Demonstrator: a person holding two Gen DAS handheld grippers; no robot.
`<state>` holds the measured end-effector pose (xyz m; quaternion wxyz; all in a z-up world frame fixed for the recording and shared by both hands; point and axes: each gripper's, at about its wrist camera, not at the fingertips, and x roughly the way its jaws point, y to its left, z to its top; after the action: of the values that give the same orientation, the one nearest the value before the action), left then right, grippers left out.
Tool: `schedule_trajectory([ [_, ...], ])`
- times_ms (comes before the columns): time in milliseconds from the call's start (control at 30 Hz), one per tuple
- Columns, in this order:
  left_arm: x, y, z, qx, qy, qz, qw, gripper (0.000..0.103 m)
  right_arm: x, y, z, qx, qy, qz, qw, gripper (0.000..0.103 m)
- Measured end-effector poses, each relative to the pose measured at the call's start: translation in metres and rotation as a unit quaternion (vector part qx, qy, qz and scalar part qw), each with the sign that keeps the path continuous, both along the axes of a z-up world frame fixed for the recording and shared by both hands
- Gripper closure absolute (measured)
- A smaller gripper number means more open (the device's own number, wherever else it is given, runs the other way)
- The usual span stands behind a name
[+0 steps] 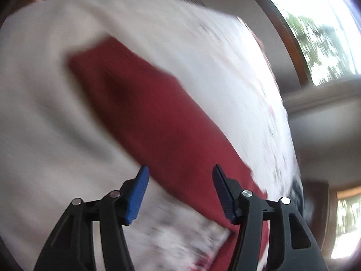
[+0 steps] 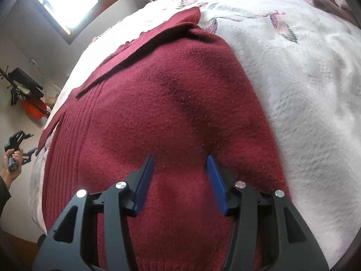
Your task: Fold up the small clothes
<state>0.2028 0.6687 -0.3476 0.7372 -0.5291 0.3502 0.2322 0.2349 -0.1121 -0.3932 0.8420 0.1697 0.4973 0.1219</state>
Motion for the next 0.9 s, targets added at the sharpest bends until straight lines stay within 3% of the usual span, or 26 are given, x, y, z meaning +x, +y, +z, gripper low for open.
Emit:
schedule_trajectory([
  [100,-0.018,0.028,-0.009,-0.009,0.002,0.043,0.9990,0.044,0.000,0.005,0.000,-0.015,-0.002,0.009,1.000,0.049],
  [167,-0.022,0.039,-0.009,0.005,0.013,0.067,0.9976,0.044,0.000,0.010,0.001,-0.029,-0.005,0.017,0.999,0.047],
  [233,-0.025,0.049,-0.016,-0.009,0.001,0.081,0.9966,0.044,0.000,0.016,0.001,-0.044,-0.006,0.021,0.999,0.047],
  [533,-0.007,0.071,-0.031,-0.016,0.000,0.098,0.9950,0.046,0.001,0.022,-0.002,-0.062,-0.004,0.027,0.998,0.045],
  [567,-0.005,0.073,-0.032,-0.014,0.003,0.099,0.9950,0.049,0.001,0.022,-0.002,-0.063,-0.004,0.027,0.998,0.045],
  [600,-0.003,0.074,-0.031,-0.013,0.007,0.095,0.9954,0.073,0.001,0.022,-0.003,-0.063,-0.003,0.027,0.998,0.045],
  [667,0.000,0.078,-0.028,-0.012,0.009,0.093,0.9956,0.095,0.003,0.026,-0.002,-0.065,-0.003,0.028,0.998,0.045],
  [767,-0.004,0.069,-0.010,0.009,-0.015,0.086,0.9962,0.096,0.003,0.027,-0.001,-0.067,0.000,0.028,0.997,0.045],
  [900,0.014,0.041,0.039,0.039,-0.063,0.044,0.9963,0.097,0.007,0.034,0.006,-0.066,0.018,0.030,0.997,0.033],
])
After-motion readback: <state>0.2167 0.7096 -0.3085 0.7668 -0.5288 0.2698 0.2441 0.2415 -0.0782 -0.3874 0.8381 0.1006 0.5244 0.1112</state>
